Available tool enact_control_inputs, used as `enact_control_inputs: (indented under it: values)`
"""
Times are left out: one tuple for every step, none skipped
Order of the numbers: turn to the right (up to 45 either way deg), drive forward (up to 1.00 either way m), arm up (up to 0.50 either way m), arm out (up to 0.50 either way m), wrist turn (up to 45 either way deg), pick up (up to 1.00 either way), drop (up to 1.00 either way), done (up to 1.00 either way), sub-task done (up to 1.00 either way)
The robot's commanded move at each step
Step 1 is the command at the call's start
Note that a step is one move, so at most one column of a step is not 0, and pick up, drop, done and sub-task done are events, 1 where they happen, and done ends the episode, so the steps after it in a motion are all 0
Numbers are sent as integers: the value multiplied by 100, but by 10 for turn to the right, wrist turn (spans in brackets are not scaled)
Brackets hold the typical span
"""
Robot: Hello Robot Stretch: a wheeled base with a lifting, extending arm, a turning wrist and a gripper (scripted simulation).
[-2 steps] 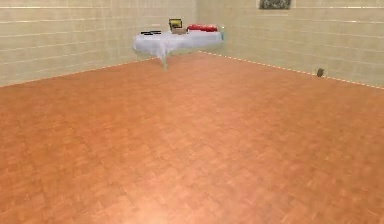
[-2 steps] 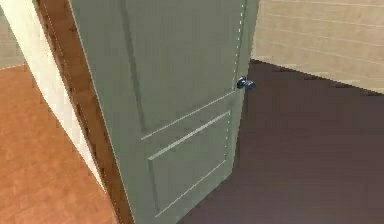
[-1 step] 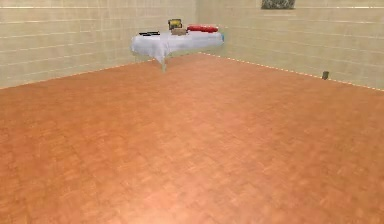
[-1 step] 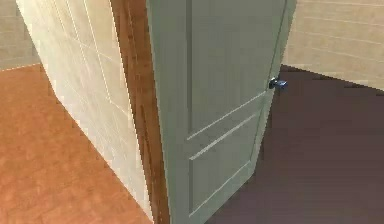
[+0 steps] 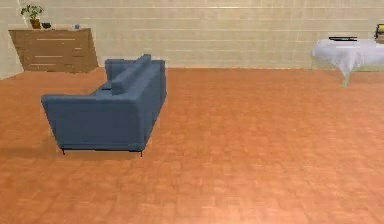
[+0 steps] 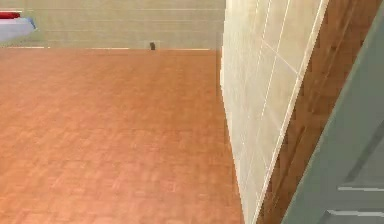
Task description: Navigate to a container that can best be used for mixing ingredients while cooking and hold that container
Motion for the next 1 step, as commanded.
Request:
enact_control_inputs:
  values:
    - [-450, 0, 0, 0, 0, 0, 0, 0, 0]
